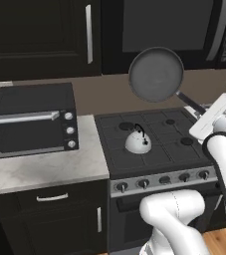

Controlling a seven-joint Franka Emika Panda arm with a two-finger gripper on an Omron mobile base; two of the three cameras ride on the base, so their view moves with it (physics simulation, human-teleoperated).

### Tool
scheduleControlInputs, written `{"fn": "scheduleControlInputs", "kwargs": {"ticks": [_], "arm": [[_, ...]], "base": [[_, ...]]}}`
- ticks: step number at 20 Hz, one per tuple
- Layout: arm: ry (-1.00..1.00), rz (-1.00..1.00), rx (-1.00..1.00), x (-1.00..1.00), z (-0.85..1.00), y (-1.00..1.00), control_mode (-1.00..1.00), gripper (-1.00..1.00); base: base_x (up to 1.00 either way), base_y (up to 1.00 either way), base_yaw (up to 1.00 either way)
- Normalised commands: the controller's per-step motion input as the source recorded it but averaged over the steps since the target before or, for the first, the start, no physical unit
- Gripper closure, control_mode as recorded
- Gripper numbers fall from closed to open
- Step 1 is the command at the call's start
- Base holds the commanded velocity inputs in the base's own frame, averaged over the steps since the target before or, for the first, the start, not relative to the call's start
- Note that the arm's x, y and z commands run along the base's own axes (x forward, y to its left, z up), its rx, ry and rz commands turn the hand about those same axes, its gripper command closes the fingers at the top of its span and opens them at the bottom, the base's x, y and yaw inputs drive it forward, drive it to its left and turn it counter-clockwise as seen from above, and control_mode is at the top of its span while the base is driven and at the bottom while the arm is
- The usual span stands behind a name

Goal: Pick the pan from the cabinet and place it on the stove. Then turn on the stove burner for the pan.

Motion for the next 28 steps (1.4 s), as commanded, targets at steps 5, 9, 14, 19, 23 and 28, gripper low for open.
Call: {"fn": "scheduleControlInputs", "kwargs": {"ticks": [5,9,14,19,23,28], "arm": [[0.00,0.00,0.00,0.00,0.00,0.00,1.00,1.00],[0.00,0.00,0.00,0.00,0.00,0.00,1.00,1.00],[0.00,0.00,0.00,0.00,0.00,0.00,1.00,1.00],[-0.01,0.00,0.02,-0.04,-0.02,-0.11,-1.00,1.00],[0.01,-0.11,0.10,-0.20,-0.05,-0.65,-1.00,1.00],[0.12,-0.17,0.08,-0.05,-0.09,-0.75,-1.00,1.00]], "base": [[0.32,0.02,0.00],[0.37,0.02,0.00],[0.18,0.00,0.00],[0.00,0.00,0.00],[0.00,0.00,0.00],[0.00,0.00,0.00]]}}
